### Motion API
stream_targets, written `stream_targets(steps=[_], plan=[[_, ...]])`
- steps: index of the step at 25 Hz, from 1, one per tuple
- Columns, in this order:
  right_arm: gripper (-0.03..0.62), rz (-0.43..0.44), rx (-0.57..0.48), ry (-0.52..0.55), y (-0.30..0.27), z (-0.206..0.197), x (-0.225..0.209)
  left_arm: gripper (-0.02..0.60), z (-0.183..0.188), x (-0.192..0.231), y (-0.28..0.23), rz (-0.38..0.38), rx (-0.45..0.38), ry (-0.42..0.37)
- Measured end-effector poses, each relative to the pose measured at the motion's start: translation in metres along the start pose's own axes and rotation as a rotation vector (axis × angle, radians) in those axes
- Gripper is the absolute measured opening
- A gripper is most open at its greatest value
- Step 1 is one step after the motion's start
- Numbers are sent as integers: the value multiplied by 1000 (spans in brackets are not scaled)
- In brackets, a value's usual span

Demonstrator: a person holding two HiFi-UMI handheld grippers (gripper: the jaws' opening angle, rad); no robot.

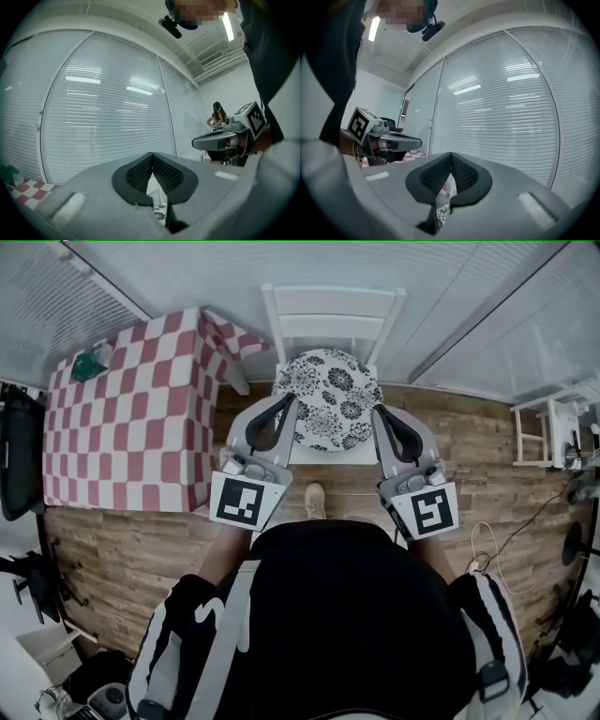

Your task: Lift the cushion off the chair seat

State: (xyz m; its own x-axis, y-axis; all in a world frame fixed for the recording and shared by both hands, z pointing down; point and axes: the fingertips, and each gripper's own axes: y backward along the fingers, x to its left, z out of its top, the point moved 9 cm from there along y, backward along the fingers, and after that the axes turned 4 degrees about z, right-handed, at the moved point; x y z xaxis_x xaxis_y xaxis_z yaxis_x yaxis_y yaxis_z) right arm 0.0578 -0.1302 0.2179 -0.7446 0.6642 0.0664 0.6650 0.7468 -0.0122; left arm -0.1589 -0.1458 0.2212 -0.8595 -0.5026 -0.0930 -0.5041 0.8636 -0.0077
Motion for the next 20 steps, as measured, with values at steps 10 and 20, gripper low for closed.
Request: stream_targets(steps=[10, 20], plan=[[-6, -11, 12, -8, -6, -2, -15, 1, -4, 2, -16, -15, 4, 8], [-6, 33, 21, 5, -5, 0, -37, 0, 2, -6, -26, 21, 9, 9]])
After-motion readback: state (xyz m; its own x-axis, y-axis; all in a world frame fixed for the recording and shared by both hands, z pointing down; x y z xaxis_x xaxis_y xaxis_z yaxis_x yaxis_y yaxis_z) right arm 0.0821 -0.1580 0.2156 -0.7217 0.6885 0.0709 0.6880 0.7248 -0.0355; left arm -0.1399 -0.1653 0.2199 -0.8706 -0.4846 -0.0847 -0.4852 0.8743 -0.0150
